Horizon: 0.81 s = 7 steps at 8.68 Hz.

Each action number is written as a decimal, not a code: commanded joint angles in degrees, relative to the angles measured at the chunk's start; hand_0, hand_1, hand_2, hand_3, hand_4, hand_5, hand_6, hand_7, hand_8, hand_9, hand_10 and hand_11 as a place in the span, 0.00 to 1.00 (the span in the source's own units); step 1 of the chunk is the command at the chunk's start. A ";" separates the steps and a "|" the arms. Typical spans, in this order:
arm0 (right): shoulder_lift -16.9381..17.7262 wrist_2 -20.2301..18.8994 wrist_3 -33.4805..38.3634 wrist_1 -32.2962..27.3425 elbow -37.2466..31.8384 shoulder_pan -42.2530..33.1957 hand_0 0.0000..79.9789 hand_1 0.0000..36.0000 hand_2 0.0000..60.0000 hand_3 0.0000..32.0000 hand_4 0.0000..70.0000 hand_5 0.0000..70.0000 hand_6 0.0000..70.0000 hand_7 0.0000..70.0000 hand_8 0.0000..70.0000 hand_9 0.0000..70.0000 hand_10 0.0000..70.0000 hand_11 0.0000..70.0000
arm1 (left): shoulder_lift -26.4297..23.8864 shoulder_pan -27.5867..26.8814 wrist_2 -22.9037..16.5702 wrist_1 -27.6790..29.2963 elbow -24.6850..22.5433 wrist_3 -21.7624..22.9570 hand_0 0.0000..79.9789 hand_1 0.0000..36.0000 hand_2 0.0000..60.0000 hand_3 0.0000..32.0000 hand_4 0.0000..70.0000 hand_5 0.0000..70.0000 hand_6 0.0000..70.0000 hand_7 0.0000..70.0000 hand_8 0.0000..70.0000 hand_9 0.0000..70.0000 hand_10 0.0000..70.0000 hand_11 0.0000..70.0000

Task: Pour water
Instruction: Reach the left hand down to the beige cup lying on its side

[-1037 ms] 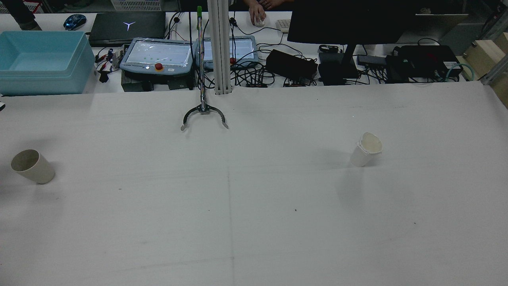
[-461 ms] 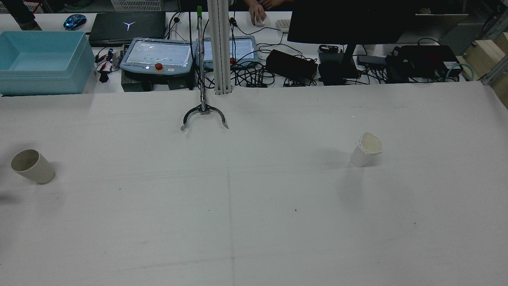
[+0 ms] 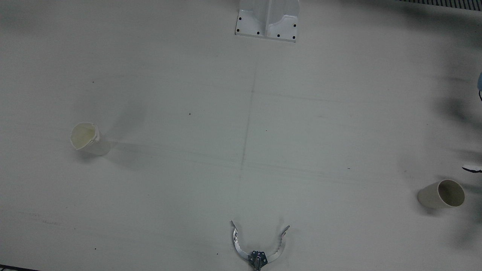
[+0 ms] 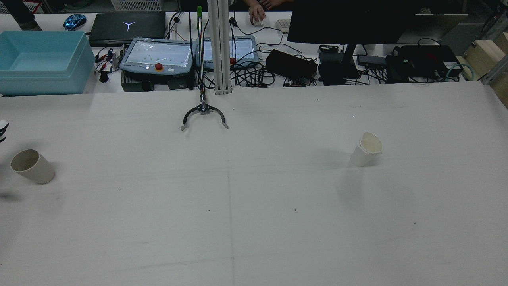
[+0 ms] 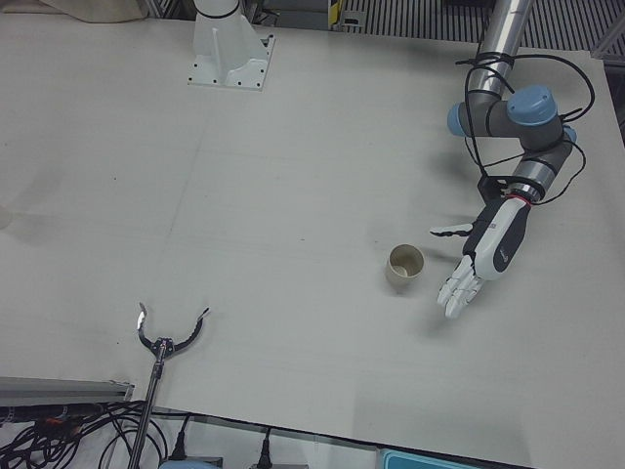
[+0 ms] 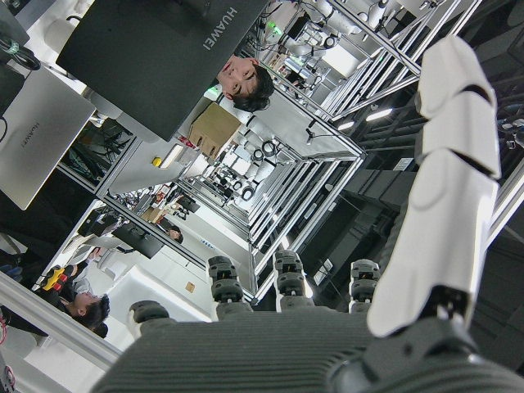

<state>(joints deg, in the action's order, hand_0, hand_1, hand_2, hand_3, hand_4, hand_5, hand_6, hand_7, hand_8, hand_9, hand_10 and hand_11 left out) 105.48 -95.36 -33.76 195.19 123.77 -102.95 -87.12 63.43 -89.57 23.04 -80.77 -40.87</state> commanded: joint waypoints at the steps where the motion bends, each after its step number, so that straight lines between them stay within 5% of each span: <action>1: -0.28 0.00 0.10 0.01 0.07 -0.32 0.64 0.55 0.28 0.74 0.00 0.12 0.22 0.17 0.14 0.14 0.00 0.00 | -1.92 -1.73 0.01 2.27 5.71 -0.26 1.00 0.68 0.00 0.05 0.17 0.00 0.03 0.03 0.08 0.02 0.05 0.12; 4: -0.36 0.00 0.01 0.01 0.07 -0.41 0.64 0.55 0.30 0.73 0.00 0.12 0.24 0.20 0.14 0.13 0.00 0.00 | -3.58 -2.43 0.01 2.09 7.29 0.18 0.95 0.50 0.00 0.07 0.19 0.00 0.03 0.03 0.07 0.01 0.04 0.10; 7: -0.45 0.00 0.01 0.01 -0.02 -0.41 0.64 0.55 0.32 0.73 0.00 0.12 0.25 0.21 0.14 0.14 0.00 0.00 | -4.90 -4.18 0.01 1.74 8.52 0.96 1.00 0.58 0.00 0.08 0.21 0.00 0.06 0.05 0.07 0.01 0.05 0.12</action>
<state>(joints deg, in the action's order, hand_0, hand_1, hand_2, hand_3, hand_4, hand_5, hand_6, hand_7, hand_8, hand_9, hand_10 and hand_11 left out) 105.12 -95.36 -33.75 195.21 123.82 -103.33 -91.06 60.41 -89.56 25.06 -73.20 -40.54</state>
